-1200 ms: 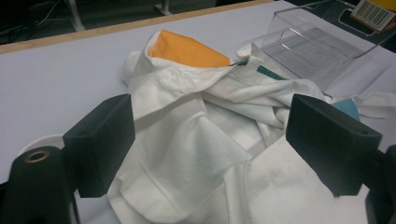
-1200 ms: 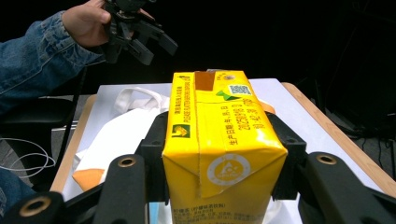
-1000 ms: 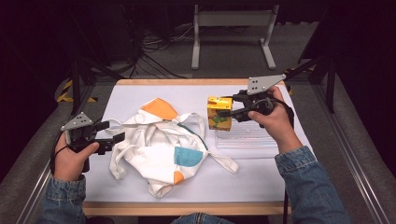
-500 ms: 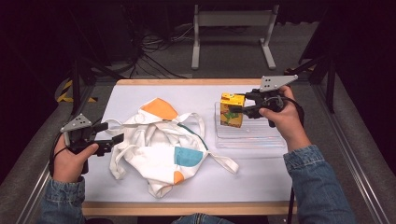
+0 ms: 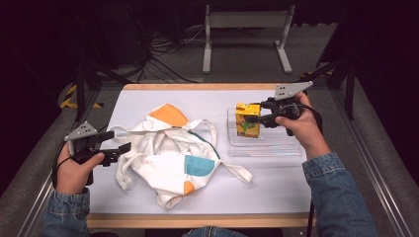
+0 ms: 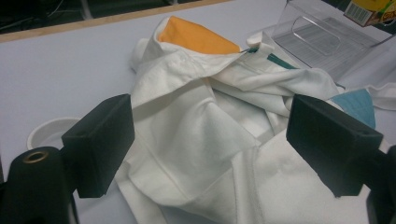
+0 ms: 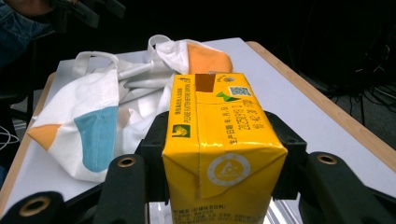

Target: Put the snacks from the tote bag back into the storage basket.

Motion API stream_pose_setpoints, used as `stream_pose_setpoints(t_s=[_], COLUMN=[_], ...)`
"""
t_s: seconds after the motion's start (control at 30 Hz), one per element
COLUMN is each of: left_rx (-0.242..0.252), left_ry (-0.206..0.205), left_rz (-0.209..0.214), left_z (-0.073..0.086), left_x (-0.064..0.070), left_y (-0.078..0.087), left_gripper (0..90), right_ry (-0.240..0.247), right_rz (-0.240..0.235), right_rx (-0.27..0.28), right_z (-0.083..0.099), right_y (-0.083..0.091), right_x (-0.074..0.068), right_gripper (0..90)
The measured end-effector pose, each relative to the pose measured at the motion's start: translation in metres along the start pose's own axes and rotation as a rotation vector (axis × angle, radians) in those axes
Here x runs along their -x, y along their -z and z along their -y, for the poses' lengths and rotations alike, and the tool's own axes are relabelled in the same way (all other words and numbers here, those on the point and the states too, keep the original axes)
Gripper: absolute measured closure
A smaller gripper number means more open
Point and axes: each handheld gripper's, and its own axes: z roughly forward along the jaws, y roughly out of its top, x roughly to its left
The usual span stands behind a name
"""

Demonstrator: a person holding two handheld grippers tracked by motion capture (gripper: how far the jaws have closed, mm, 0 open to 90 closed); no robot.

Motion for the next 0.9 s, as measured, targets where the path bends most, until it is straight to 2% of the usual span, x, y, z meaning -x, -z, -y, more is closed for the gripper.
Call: stream_pose_setpoints(t_s=[0.13, 0.3, 0.9], left_rx=[-0.006, -0.003, -0.023], left_ry=[0.012, 0.017, 0.009], left_rz=[-0.013, -0.029, -0.023], left_z=[0.006, 0.010, 0.010], left_x=[0.002, 0.004, 0.006], left_y=[0.006, 0.012, 0.009], left_gripper=[16.0, 16.0, 15.8], right_ry=[0.004, 0.007, 0.026], right_rz=[-0.003, -0.030, -0.079], right_rx=[-0.017, -0.035, -0.081], right_z=[0.003, 0.009, 0.016], right_y=[-0.002, -0.008, -0.023], right_x=[0.003, 0.007, 0.007], right_gripper=[51.7, 51.7, 51.6])
